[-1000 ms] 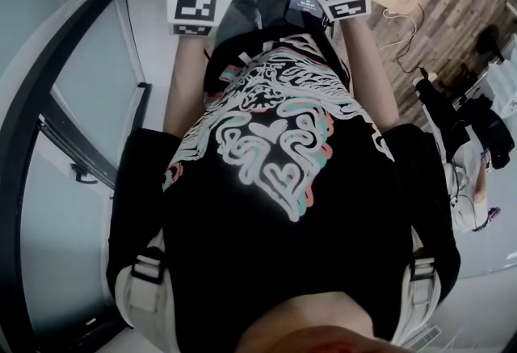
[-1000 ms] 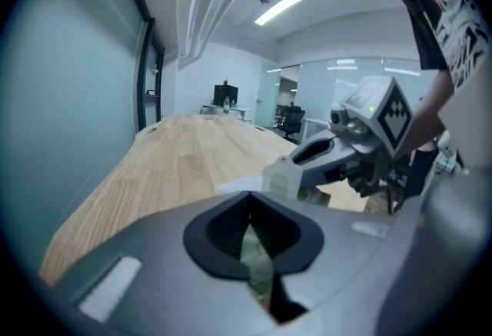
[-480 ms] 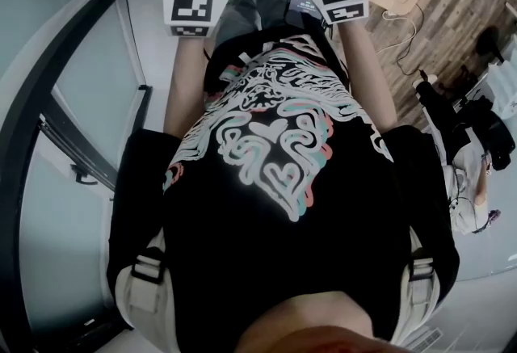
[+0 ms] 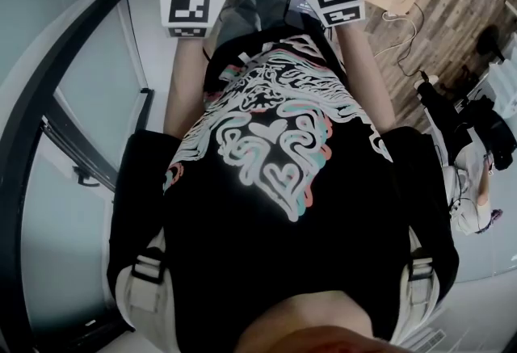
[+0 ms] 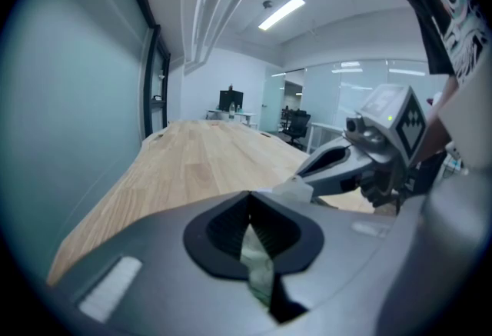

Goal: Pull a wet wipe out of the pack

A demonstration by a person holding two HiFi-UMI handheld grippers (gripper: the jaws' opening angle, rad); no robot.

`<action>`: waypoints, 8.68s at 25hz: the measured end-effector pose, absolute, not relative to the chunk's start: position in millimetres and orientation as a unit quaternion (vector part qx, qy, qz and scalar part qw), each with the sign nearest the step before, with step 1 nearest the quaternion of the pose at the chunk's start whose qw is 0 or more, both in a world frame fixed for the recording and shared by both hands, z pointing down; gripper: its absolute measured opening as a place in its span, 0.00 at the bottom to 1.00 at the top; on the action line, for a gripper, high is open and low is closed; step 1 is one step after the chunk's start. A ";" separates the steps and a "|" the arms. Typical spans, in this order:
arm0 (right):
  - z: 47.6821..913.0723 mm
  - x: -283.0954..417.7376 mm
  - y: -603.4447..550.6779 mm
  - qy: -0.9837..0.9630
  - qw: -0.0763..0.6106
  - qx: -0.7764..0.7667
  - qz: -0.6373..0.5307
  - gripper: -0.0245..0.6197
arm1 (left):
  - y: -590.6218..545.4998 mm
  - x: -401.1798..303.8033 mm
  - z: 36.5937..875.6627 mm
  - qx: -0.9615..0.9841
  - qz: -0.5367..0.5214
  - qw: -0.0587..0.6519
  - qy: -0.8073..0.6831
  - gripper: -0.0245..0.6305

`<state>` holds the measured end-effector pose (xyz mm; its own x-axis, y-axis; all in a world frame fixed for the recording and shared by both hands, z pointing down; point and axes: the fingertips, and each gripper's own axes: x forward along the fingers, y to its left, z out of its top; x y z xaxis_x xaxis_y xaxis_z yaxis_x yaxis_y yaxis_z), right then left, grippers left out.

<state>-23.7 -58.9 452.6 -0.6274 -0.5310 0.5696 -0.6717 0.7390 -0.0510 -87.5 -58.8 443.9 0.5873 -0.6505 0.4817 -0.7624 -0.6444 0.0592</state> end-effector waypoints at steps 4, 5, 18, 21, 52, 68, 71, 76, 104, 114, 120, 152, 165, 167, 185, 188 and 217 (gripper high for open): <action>451.2 -21.9 -58.3 -0.892 0.269 0.338 0.131 0.04 | -62.0 -86.5 439.4 0.882 0.212 0.126 -0.401 0.02; 450.9 -21.7 -58.0 -0.892 0.269 0.338 0.131 0.04 | -62.6 -86.5 438.6 0.882 0.212 0.125 -0.401 0.02; 446.3 -17.5 -57.9 -0.891 0.269 0.344 0.127 0.04 | -65.8 -81.2 428.2 0.886 0.207 0.113 -0.399 0.02; 445.8 -16.7 -57.9 -0.890 0.270 0.346 0.126 0.04 | -66.8 -80.4 426.0 0.887 0.205 0.110 -0.398 0.02; 443.1 -10.0 -59.6 -0.886 0.275 0.353 0.123 0.04 | -71.3 -75.3 419.1 0.892 0.202 0.103 -0.390 0.02; 442.1 -5.1 -64.6 -0.884 0.273 0.358 0.123 0.04 | -72.5 -74.8 420.4 0.892 0.202 0.104 -0.392 0.02; 443.2 -3.6 -64.8 -0.884 0.275 0.357 0.123 0.04 | -72.9 -74.8 419.7 0.892 0.202 0.104 -0.392 0.02; 443.0 -2.0 -64.0 -0.884 0.275 0.356 0.125 0.04 | -73.5 -75.5 420.0 0.892 0.202 0.107 -0.391 0.02; 438.4 3.9 -62.4 -0.880 0.268 0.370 0.132 0.04 | -71.9 -75.7 417.2 0.893 0.198 0.103 -0.390 0.02; 437.5 6.3 -62.5 -0.878 0.259 0.376 0.142 0.04 | -73.1 -75.1 415.7 0.895 0.197 0.099 -0.389 0.02; 436.5 11.3 -64.9 -0.876 0.257 0.382 0.144 0.04 | -71.7 -72.0 416.1 0.897 0.194 0.101 -0.384 0.02; 427.5 13.6 -62.0 -0.878 0.250 0.385 0.139 0.04 | -71.6 -62.6 408.0 0.903 0.190 0.090 -0.374 0.02; 422.1 34.7 -60.6 -0.868 0.239 0.408 0.149 0.04 | -70.9 -51.4 398.9 0.908 0.187 0.083 -0.367 0.02; 422.6 36.5 -59.5 -0.867 0.238 0.410 0.151 0.04 | -71.4 -49.4 398.1 0.908 0.187 0.081 -0.366 0.02; 420.2 64.9 -55.7 -0.852 0.213 0.446 0.176 0.04 | -70.2 -16.7 398.6 0.921 0.195 0.073 -0.331 0.02; 417.9 73.0 -56.7 -0.846 0.203 0.459 0.181 0.04 | -70.7 -8.6 397.6 0.923 0.197 0.069 -0.322 0.02; 441.7 131.7 -55.3 -0.804 0.207 0.513 0.217 0.04 | -79.3 45.8 416.3 0.941 0.209 0.076 -0.256 0.02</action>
